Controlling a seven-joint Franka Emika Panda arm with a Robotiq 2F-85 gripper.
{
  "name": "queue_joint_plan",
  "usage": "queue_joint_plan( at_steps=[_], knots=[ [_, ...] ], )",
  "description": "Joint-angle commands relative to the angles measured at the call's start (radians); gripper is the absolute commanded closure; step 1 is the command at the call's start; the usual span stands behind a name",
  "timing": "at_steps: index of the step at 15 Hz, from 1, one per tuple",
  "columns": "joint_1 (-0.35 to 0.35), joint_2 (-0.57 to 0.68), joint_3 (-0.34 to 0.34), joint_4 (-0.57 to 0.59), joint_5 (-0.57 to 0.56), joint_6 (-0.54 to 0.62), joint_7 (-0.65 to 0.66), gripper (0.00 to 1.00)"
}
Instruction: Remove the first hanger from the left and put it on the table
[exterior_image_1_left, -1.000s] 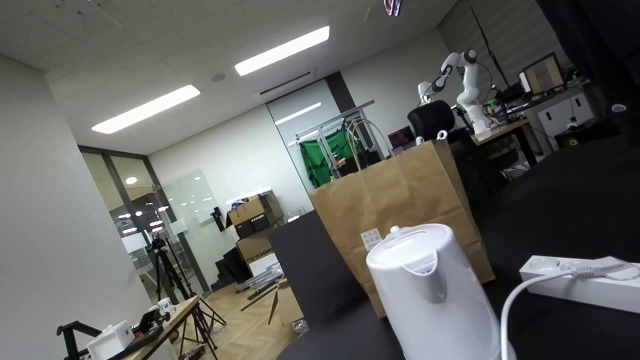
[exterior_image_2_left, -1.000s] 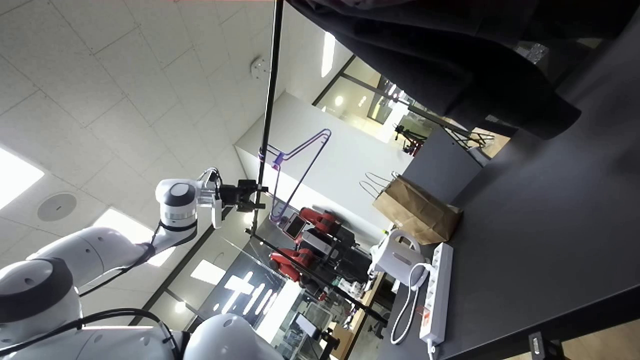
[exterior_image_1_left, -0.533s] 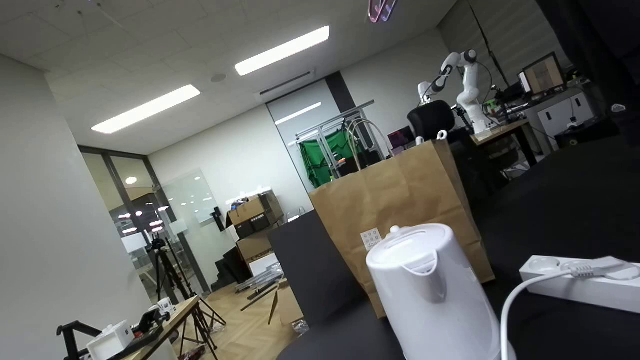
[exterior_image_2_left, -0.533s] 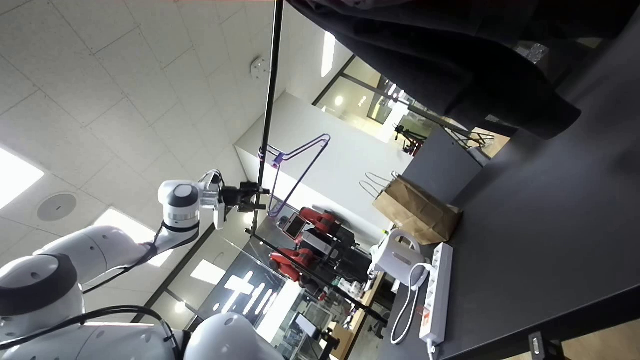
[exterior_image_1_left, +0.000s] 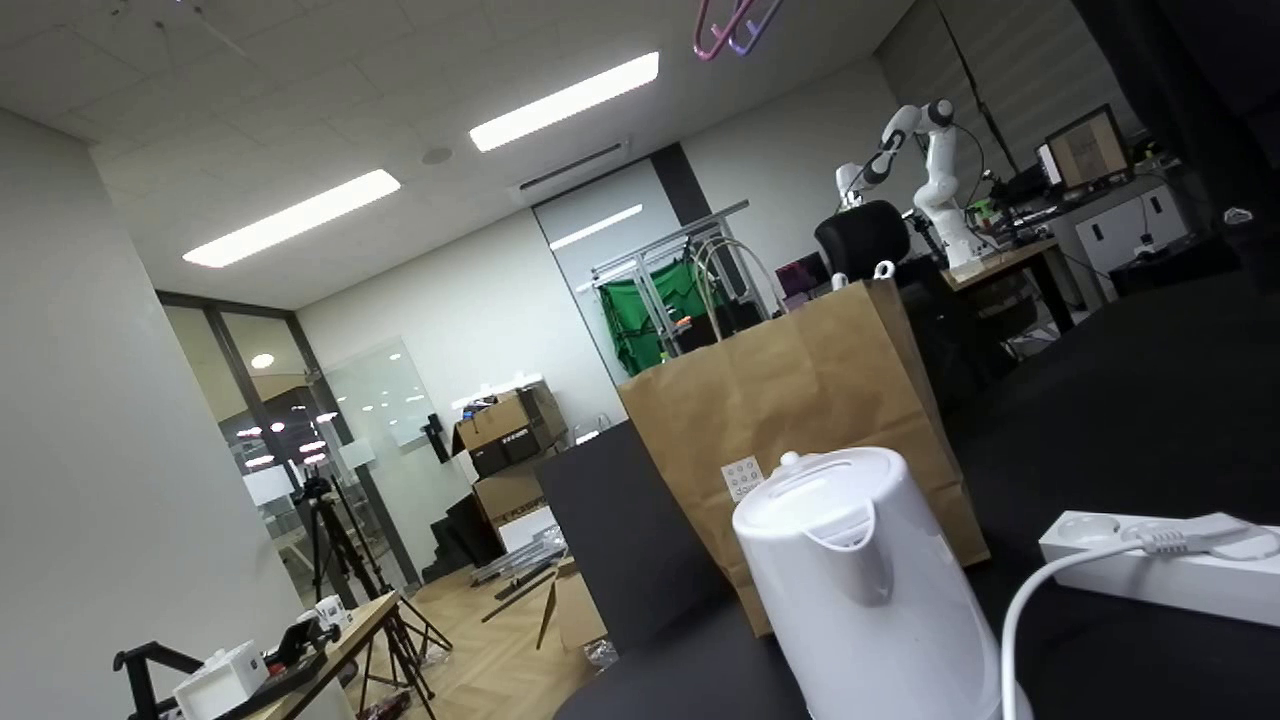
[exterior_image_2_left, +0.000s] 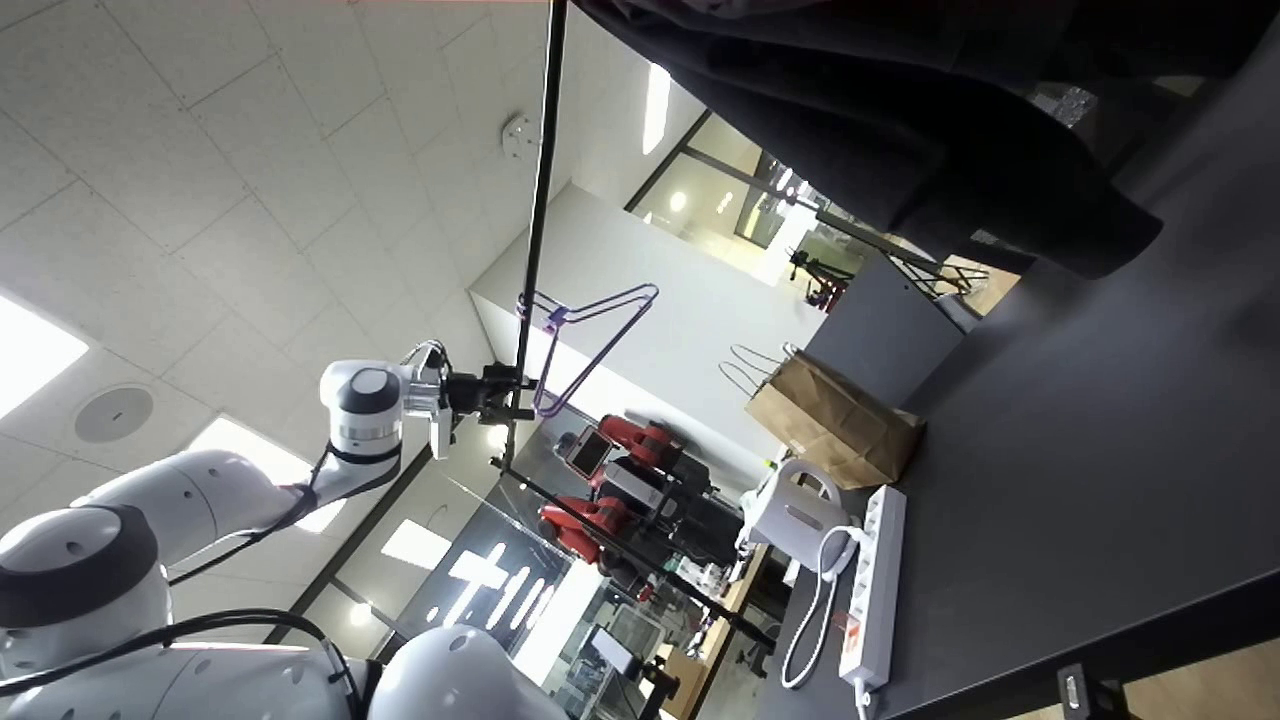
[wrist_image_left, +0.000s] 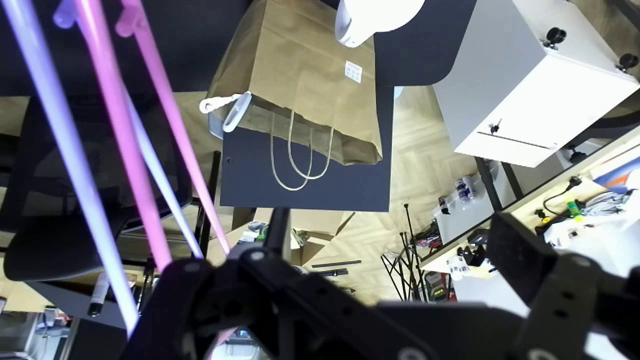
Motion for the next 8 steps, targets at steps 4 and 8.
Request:
queue_joint_plan(
  at_steps=[4, 8],
  knots=[
    [0.004, 0.007, -0.035, 0.067, -0.01, -0.081, 0.018, 0.0],
    [-0.002, 0.005, -0.056, 0.088, -0.017, -0.11, 0.01, 0.0]
  ],
)
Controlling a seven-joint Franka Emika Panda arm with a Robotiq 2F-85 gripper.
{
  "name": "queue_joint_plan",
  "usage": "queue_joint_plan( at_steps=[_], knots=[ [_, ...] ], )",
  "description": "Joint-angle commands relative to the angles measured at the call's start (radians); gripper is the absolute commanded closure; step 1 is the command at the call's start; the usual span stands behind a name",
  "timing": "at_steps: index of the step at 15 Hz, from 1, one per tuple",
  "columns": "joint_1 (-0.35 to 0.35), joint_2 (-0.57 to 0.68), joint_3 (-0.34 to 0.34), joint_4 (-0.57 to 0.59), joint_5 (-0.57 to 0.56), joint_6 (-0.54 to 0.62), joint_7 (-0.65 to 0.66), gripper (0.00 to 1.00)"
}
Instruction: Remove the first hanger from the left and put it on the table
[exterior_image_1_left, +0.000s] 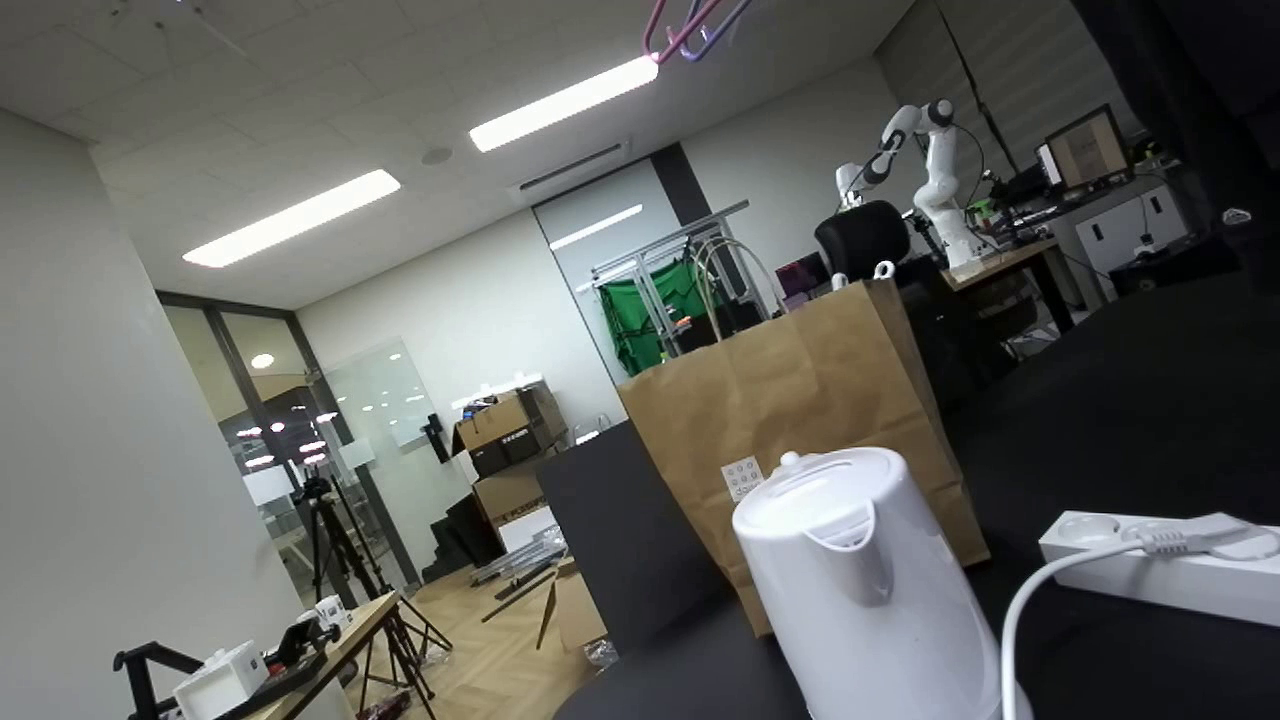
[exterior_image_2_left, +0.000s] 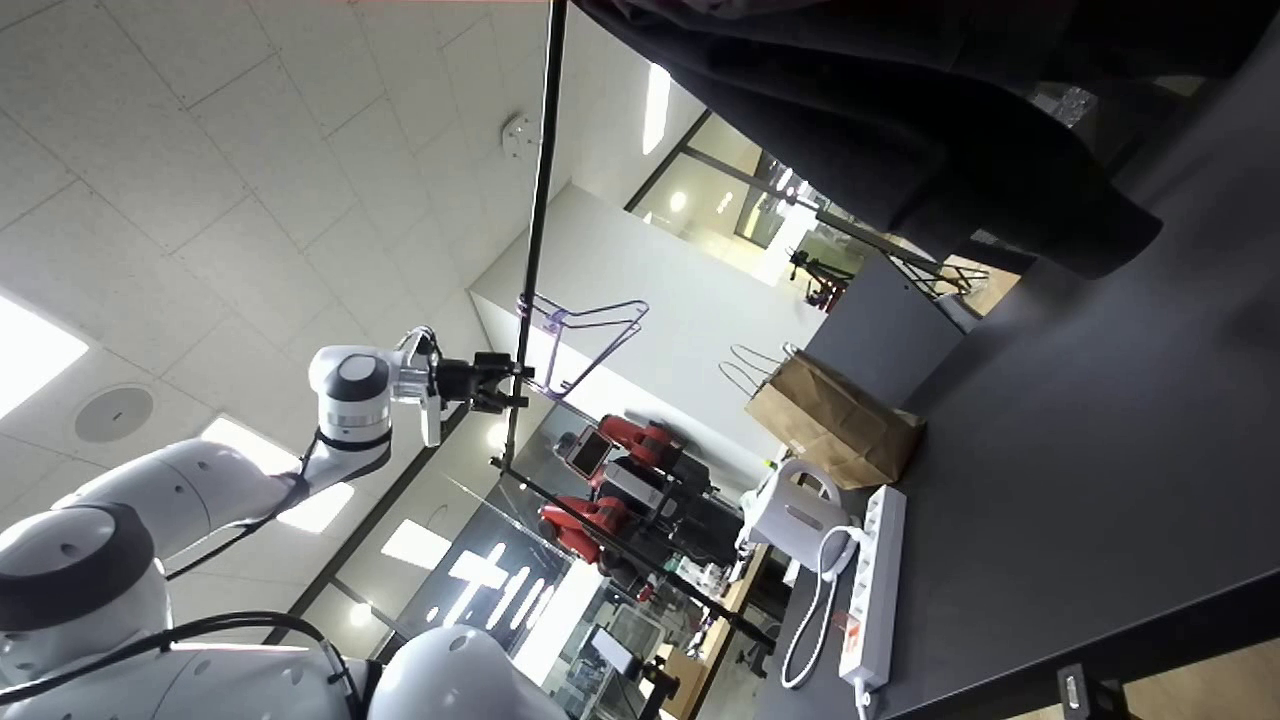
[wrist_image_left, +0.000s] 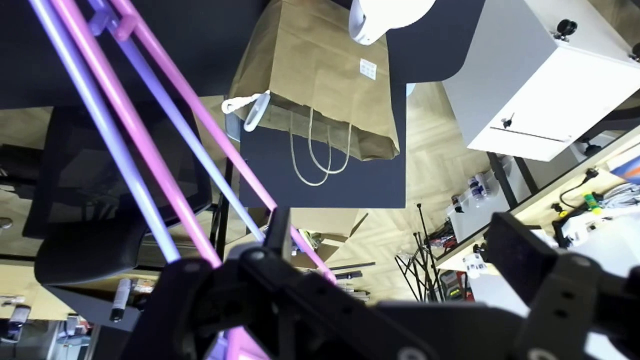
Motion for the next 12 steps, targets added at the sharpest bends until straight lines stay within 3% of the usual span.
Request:
queue_joint_plan(
  at_steps=[1, 6, 12],
  knots=[
    [-0.001, 0.008, -0.021, 0.045, -0.015, -0.046, 0.008, 0.0],
    [0.017, 0.016, -0.066, 0.051, 0.009, -0.055, -0.07, 0.0],
    [0.058, 0.04, -0.159, 0.083, 0.081, -0.114, -0.267, 0.0]
  ],
)
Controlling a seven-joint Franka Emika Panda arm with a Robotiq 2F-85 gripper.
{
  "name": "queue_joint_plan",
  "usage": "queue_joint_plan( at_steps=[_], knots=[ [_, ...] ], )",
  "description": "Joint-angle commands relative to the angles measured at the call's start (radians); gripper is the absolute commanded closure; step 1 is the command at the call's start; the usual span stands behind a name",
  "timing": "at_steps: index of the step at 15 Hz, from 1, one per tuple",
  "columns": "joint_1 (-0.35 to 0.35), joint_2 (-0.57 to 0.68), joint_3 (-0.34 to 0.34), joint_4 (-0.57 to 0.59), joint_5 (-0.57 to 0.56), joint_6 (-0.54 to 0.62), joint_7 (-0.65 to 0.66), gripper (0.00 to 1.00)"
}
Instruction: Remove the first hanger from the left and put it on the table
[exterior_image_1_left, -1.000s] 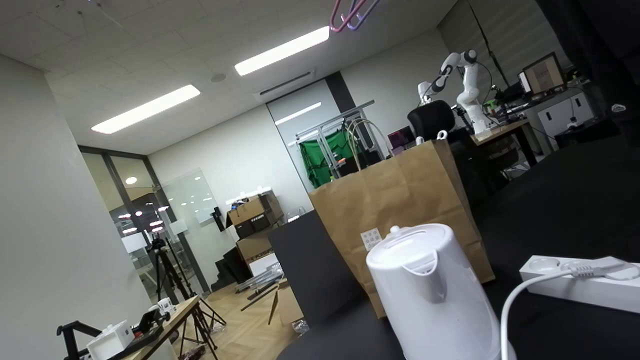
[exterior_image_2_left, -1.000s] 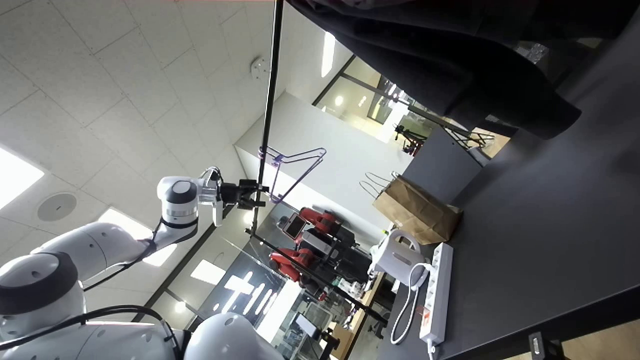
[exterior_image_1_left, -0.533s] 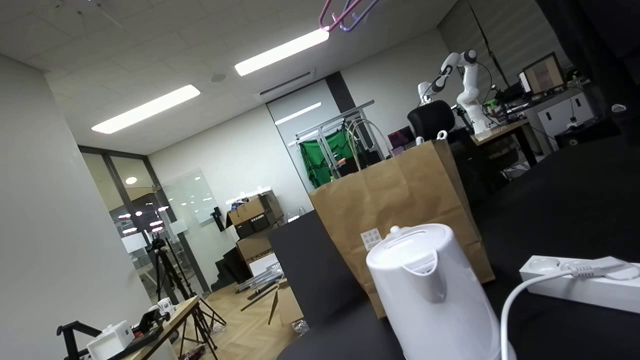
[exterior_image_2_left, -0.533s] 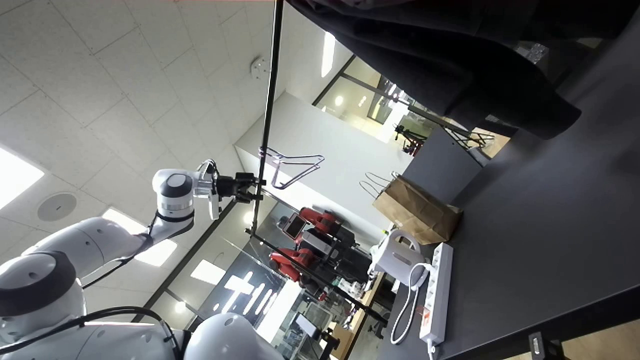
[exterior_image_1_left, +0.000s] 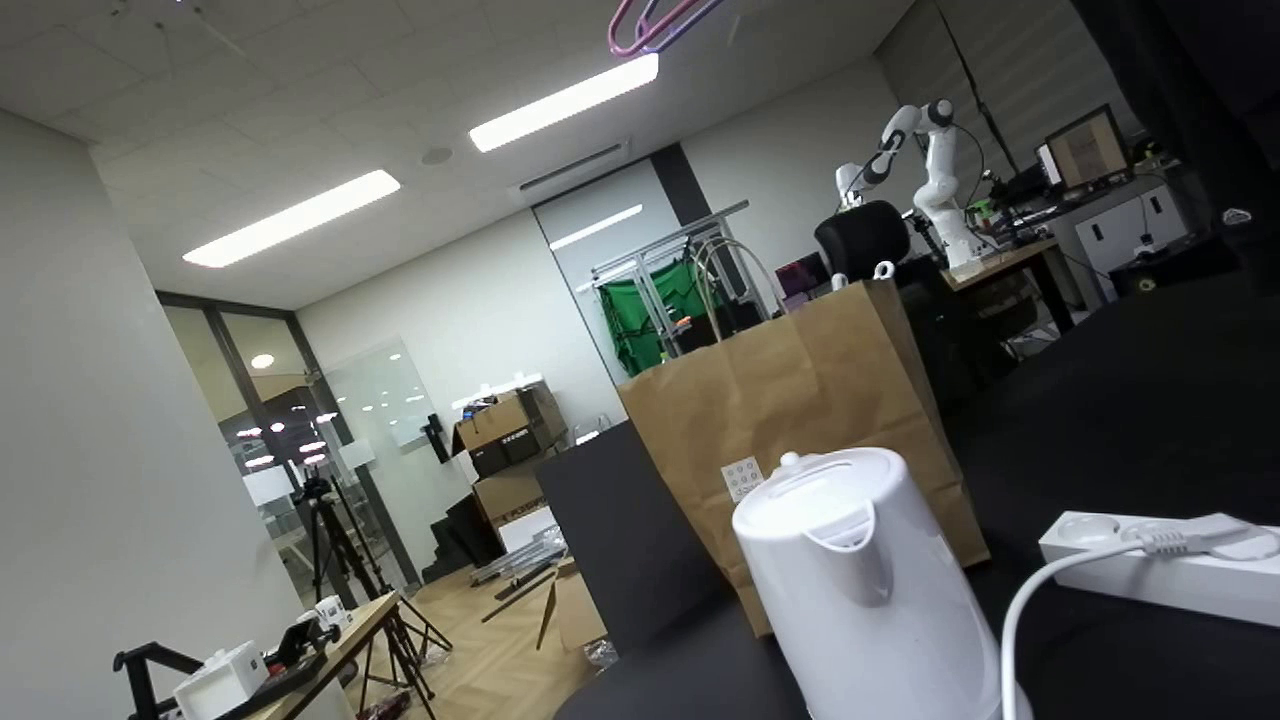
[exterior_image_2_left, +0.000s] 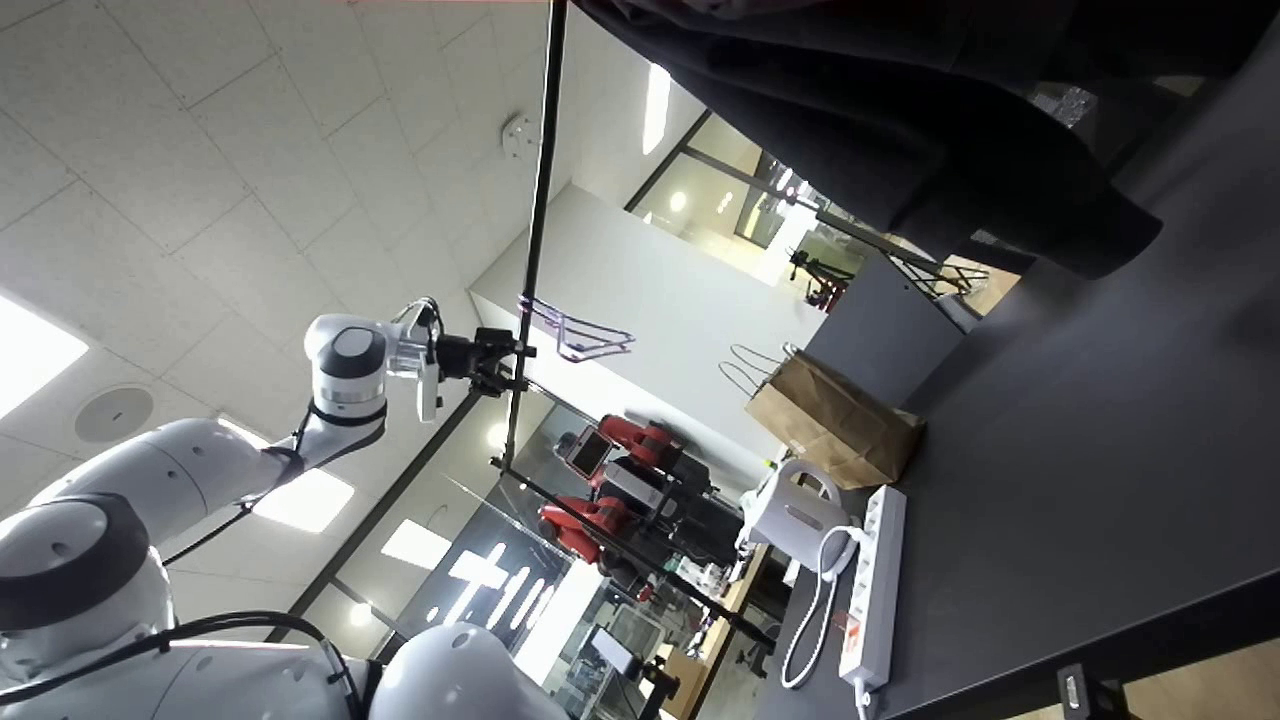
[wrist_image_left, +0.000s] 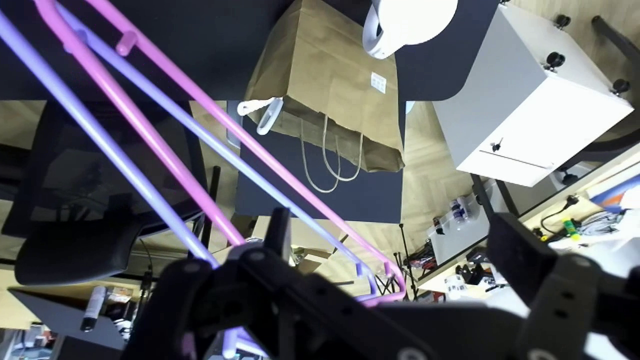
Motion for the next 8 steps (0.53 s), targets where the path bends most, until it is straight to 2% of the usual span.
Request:
queue_joint_plan(
  at_steps=[1, 8],
  knots=[
    [0.039, 0.036, -0.064, 0.064, 0.042, -0.066, -0.124, 0.0],
    [0.074, 0.084, -0.16, 0.125, 0.124, -0.16, -0.394, 0.0]
  ],
)
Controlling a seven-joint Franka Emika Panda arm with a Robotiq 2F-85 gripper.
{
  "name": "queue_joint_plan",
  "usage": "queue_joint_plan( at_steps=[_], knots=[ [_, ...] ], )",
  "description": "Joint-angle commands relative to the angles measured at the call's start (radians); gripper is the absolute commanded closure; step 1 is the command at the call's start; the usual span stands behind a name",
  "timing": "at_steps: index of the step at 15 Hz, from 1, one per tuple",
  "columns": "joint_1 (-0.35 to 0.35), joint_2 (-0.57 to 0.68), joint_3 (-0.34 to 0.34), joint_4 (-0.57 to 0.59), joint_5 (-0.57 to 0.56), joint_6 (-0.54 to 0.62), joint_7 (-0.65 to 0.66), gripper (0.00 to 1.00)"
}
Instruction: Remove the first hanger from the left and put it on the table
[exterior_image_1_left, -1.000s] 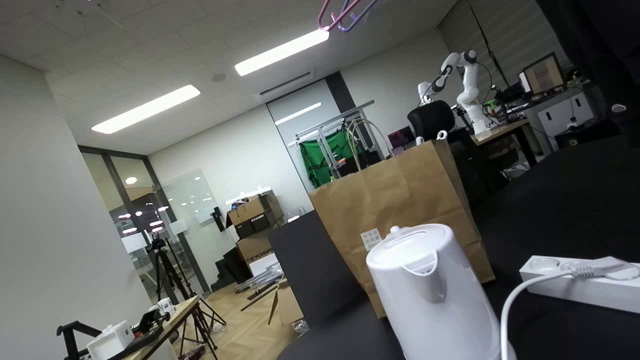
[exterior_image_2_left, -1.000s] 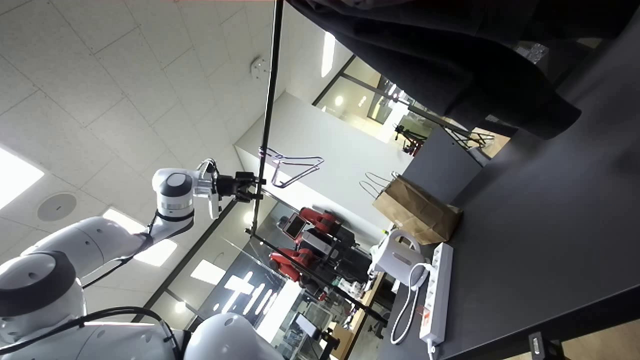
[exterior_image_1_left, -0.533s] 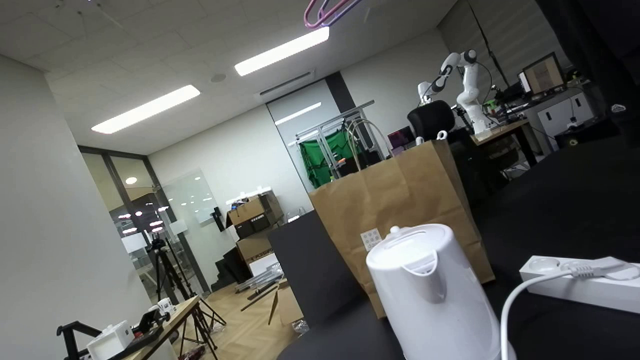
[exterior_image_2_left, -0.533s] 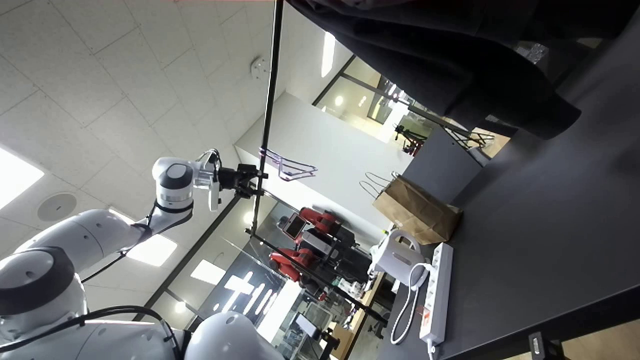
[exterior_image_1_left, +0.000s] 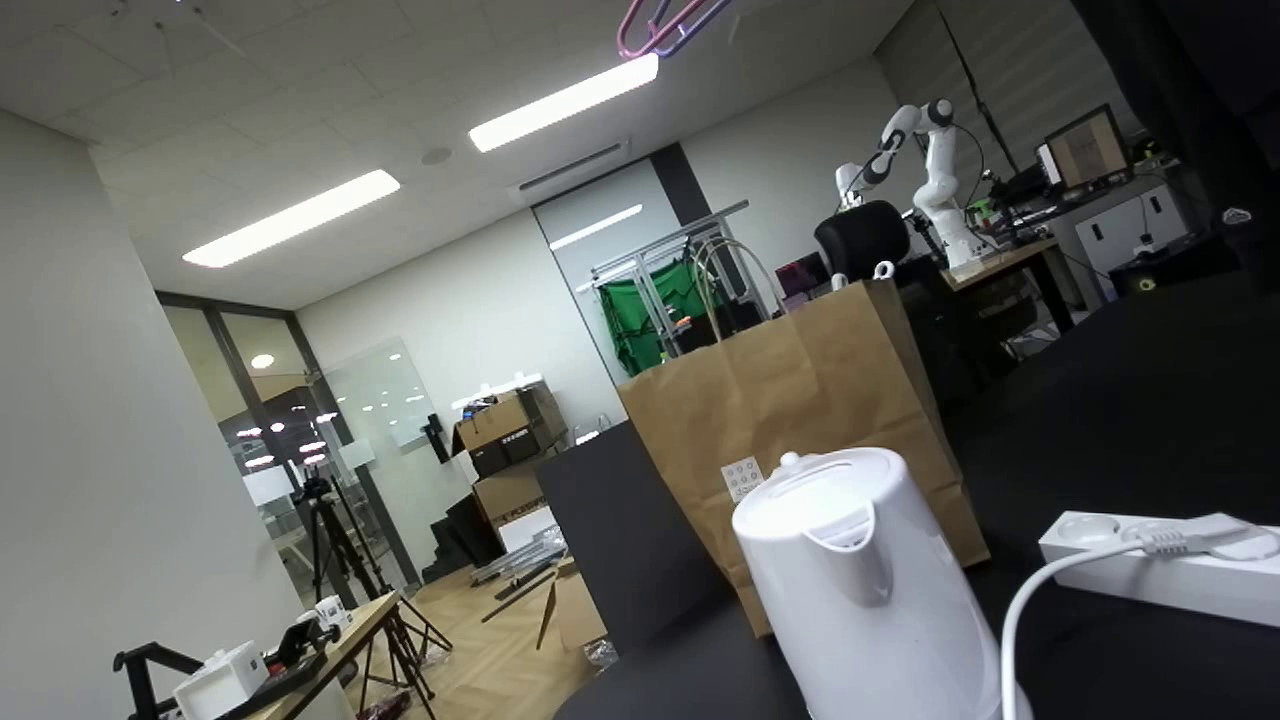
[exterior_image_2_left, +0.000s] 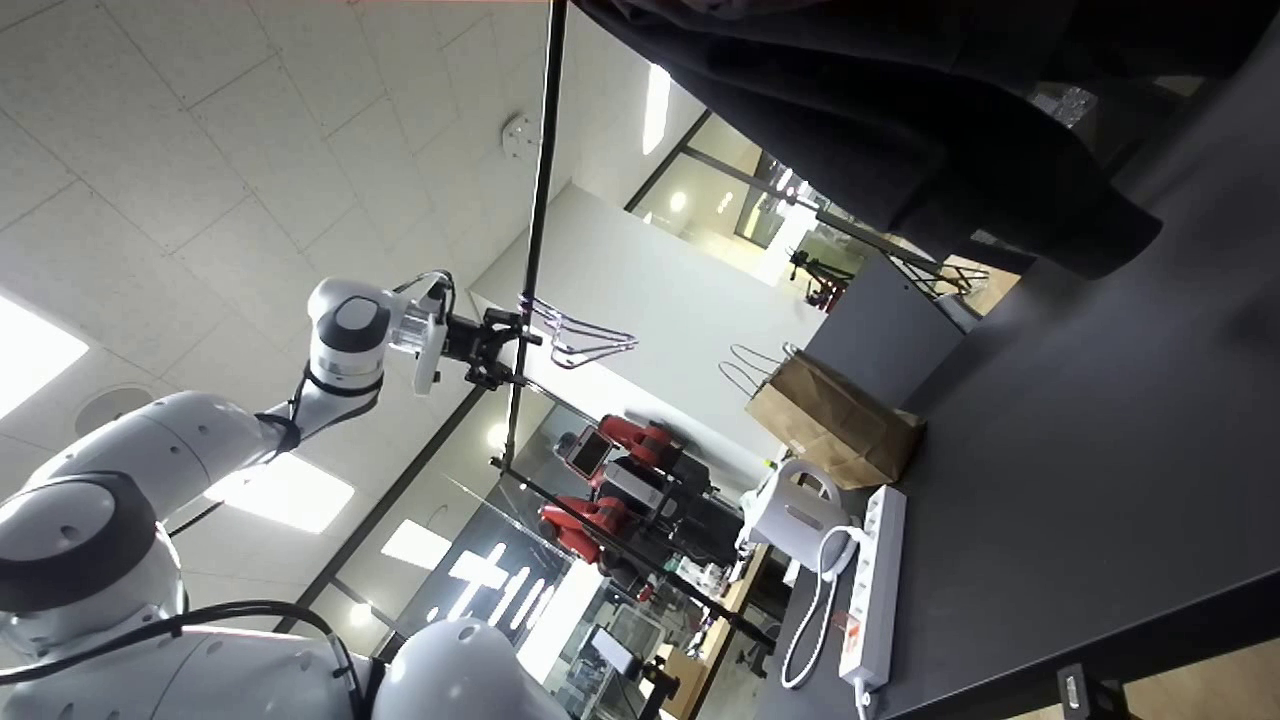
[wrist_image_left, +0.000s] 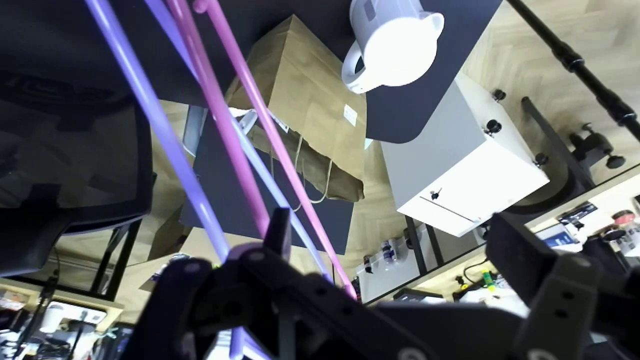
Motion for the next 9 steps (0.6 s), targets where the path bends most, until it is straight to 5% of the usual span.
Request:
queue_joint_plan(
  at_steps=[1, 9],
  knots=[
    [0.018, 0.049, -0.042, 0.075, 0.025, -0.068, -0.093, 0.0],
    [0.008, 0.086, -0.074, 0.101, 0.052, -0.116, -0.179, 0.0]
  ],
)
